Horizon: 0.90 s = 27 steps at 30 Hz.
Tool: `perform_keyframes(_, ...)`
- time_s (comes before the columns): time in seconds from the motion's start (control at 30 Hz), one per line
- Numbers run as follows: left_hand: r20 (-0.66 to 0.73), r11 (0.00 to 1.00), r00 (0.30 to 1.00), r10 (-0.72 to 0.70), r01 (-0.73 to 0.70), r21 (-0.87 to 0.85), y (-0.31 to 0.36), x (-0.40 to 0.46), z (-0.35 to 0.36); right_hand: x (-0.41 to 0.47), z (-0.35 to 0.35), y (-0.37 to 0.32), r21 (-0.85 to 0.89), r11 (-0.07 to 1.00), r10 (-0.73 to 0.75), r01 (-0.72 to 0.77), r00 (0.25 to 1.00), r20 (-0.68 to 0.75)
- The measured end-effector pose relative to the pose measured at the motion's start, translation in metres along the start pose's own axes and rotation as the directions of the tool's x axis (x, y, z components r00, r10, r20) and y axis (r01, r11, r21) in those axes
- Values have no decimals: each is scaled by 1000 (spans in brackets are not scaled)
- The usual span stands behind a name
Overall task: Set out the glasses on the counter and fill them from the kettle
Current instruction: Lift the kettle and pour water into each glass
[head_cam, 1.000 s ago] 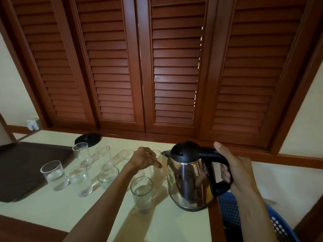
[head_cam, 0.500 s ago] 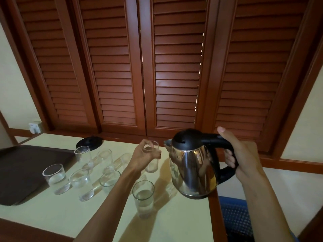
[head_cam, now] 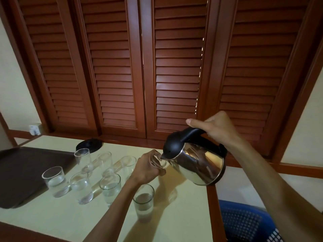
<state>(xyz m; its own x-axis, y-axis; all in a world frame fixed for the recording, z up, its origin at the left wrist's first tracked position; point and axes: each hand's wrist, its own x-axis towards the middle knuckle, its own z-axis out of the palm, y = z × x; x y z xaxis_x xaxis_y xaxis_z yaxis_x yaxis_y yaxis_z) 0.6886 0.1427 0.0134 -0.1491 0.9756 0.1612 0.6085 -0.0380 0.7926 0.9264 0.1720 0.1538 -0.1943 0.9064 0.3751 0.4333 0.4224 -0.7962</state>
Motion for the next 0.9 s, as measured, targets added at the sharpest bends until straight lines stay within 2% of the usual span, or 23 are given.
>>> perform_keyframes(0.17, 35, 999, 999, 29, -29, 23, -3, 0, 1, 11, 4, -15, -199, 975, -77, 97, 991, 105)
perform_keyframes(0.37, 59, 994, 997, 57, -62, 89, -3, 3, 4, 19, 6, -38, -402, 905, -117, 141, 990, 84)
perform_keyframes(0.6, 79, 996, 997, 26, -33, 87, -6, 6, 5, 25, 6, -62, -504, 842, -142, 192, 981, 135)
perform_keyframes(0.9, 87, 998, 996, -37, 41, -49, -13, 13, 1, 38, 4, -85, -552, 802, -165, 228, 973, 163)
